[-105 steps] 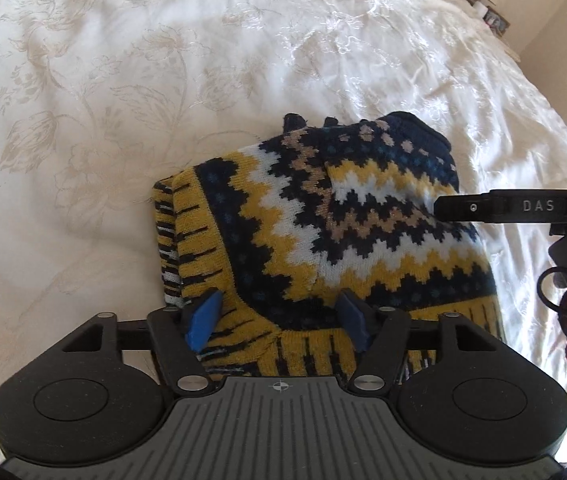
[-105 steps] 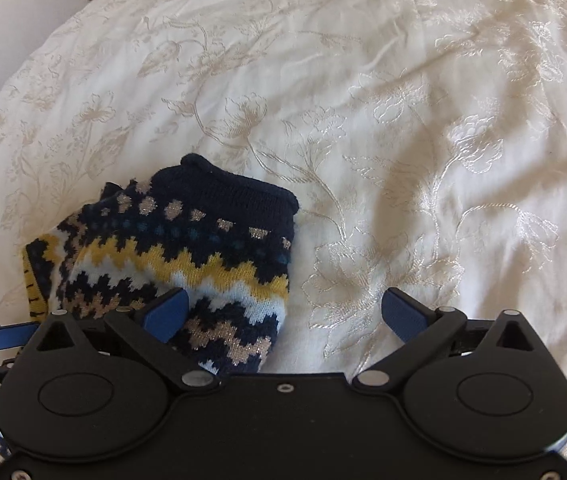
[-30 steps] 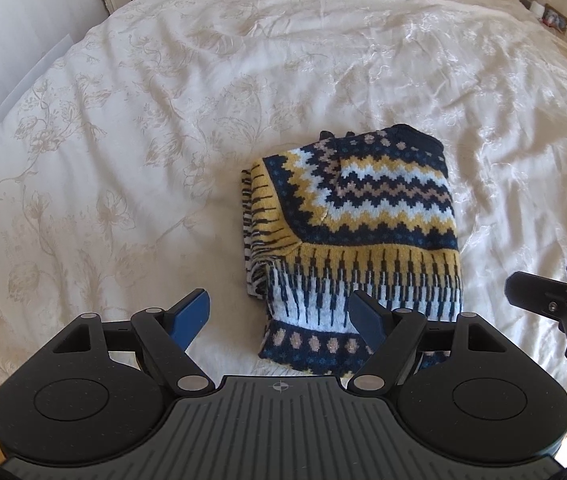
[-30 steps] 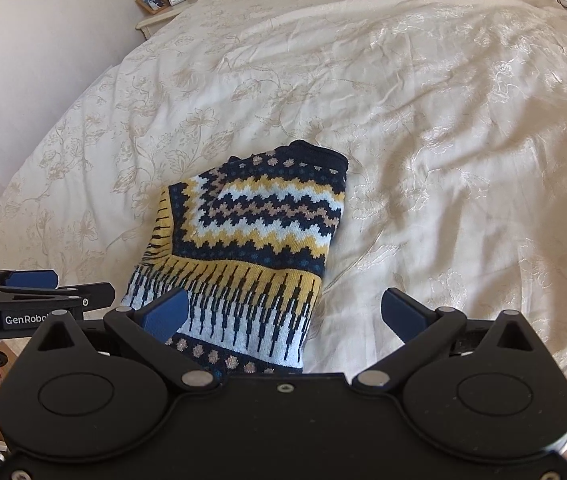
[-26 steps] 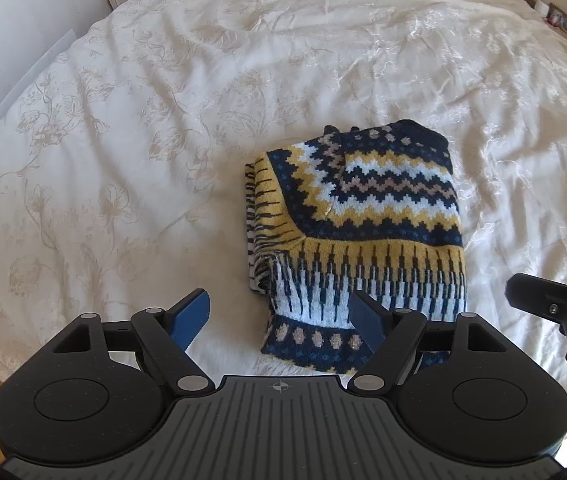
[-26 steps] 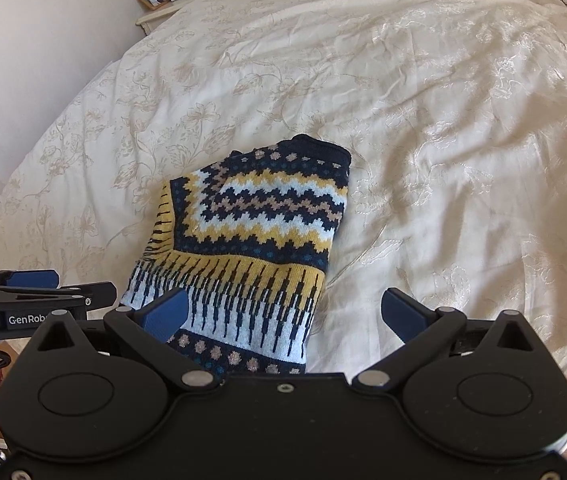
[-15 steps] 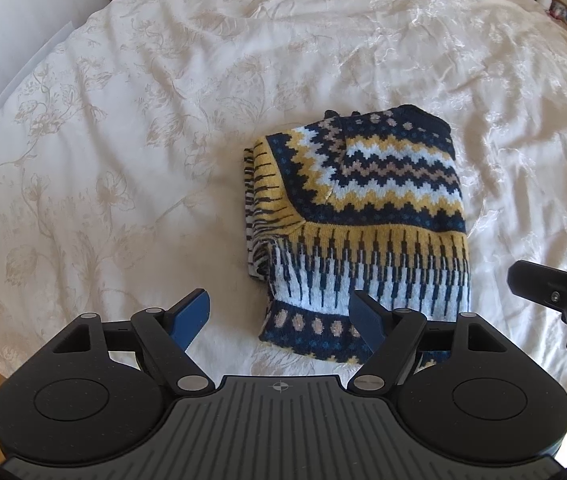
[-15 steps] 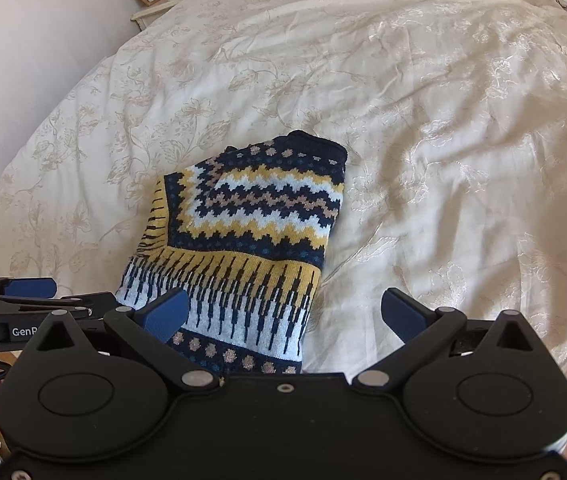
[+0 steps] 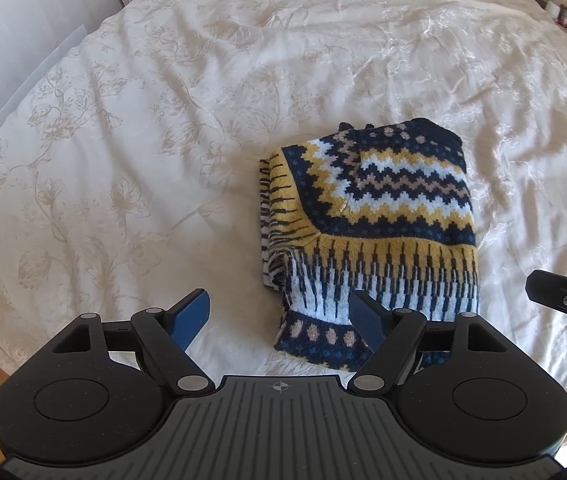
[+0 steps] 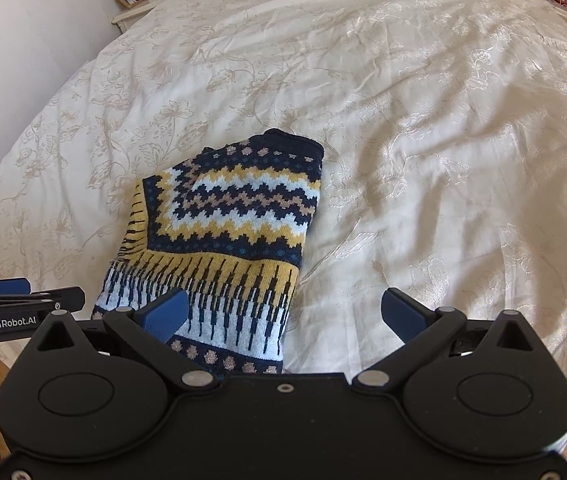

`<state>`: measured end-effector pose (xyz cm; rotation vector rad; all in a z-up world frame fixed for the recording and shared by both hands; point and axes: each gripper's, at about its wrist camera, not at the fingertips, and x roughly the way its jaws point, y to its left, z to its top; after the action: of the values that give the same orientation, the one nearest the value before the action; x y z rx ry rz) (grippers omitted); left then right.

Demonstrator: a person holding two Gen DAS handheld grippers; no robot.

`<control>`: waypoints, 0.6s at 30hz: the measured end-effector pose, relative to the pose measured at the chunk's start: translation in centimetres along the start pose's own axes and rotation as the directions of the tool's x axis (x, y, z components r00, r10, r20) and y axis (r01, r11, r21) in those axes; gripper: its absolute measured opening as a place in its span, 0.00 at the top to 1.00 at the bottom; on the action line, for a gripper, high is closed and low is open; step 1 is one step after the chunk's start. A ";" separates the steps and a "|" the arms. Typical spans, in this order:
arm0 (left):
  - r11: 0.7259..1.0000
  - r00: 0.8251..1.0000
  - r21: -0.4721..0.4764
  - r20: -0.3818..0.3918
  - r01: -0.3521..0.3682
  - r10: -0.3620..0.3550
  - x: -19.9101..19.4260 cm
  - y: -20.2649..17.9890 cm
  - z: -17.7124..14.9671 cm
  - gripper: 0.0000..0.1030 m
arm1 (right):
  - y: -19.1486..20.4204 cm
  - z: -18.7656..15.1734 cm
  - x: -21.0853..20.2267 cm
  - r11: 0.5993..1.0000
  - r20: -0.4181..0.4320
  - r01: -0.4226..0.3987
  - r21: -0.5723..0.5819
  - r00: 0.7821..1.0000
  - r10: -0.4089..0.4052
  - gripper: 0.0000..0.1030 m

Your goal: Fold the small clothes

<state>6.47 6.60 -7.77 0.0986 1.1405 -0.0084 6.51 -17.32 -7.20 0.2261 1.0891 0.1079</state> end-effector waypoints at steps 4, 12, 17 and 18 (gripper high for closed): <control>1.000 1.000 -0.005 -0.001 -0.001 0.001 0.1 0.0 0.2 0.27 | 0.0 0.0 0.1 1.000 -0.006 0.000 -0.002 1.000 0.000 0.01; 1.000 1.000 -0.003 -0.009 0.004 -0.004 0.3 -0.2 0.3 0.27 | 0.3 0.1 0.4 1.000 -0.014 -0.008 -0.005 1.000 0.008 0.01; 1.000 1.000 -0.007 -0.014 0.003 -0.003 0.4 -0.2 0.3 0.27 | 0.3 0.1 0.6 1.000 -0.021 -0.013 -0.003 1.000 0.013 0.01; 1.000 1.000 -0.007 -0.015 0.003 -0.003 0.5 -0.1 0.3 0.27 | 0.3 0.1 0.7 1.000 -0.022 -0.014 -0.003 1.000 0.014 0.01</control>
<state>6.95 6.45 -8.09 0.0911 1.1560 -0.0060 6.88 -16.91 -7.69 0.2300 1.1093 0.1247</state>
